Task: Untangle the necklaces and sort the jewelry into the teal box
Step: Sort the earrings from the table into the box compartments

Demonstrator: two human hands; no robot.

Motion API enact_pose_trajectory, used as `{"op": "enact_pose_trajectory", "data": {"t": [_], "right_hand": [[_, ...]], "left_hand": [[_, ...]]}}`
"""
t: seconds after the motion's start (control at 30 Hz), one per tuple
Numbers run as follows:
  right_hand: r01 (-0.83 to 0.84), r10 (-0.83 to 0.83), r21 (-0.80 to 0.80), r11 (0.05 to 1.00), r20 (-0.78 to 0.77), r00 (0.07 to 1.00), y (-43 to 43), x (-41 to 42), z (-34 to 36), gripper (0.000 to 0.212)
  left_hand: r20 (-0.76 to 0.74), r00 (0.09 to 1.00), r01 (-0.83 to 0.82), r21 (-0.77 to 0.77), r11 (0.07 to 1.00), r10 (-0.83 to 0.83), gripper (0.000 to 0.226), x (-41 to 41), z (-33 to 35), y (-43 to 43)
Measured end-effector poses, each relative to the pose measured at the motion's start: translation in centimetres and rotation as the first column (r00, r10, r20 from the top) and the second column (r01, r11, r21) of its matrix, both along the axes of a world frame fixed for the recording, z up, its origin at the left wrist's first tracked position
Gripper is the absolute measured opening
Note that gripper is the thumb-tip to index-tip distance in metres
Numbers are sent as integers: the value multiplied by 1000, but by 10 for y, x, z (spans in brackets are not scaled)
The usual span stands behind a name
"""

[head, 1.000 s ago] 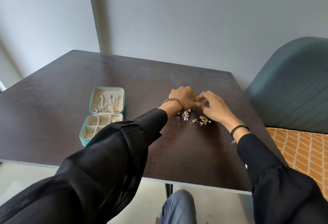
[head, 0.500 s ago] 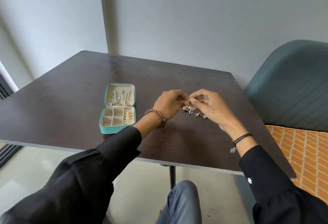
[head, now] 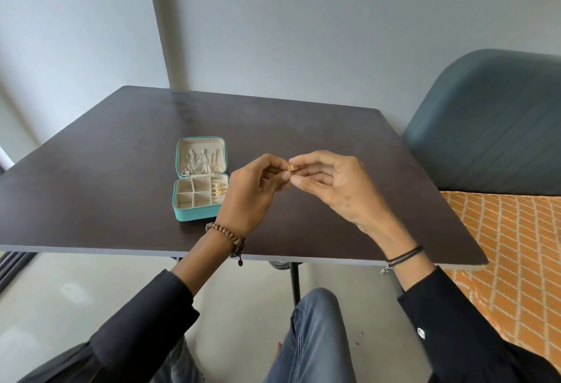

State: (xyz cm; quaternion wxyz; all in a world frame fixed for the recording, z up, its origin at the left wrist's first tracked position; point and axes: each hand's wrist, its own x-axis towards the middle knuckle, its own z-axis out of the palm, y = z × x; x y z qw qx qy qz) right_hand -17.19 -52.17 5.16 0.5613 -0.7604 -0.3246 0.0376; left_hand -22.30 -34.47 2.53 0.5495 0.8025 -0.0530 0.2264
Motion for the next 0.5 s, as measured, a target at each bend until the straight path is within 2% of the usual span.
{"op": "enact_pose_trajectory", "data": {"t": [0.23, 0.4, 0.5], "right_hand": [[79, -81, 19, 997, 137, 987, 14, -17, -1, 23], [73, -84, 56, 996, 216, 973, 21, -28, 0, 21], [46, -65, 81, 996, 251, 966, 26, -32, 0, 24]], "left_hand": [[95, 995, -50, 75, 996, 42, 11, -13, 2, 8], [319, 944, -184, 302, 935, 83, 9, -21, 2, 20], [403, 911, -248, 353, 902, 92, 9, -25, 1, 28]]}}
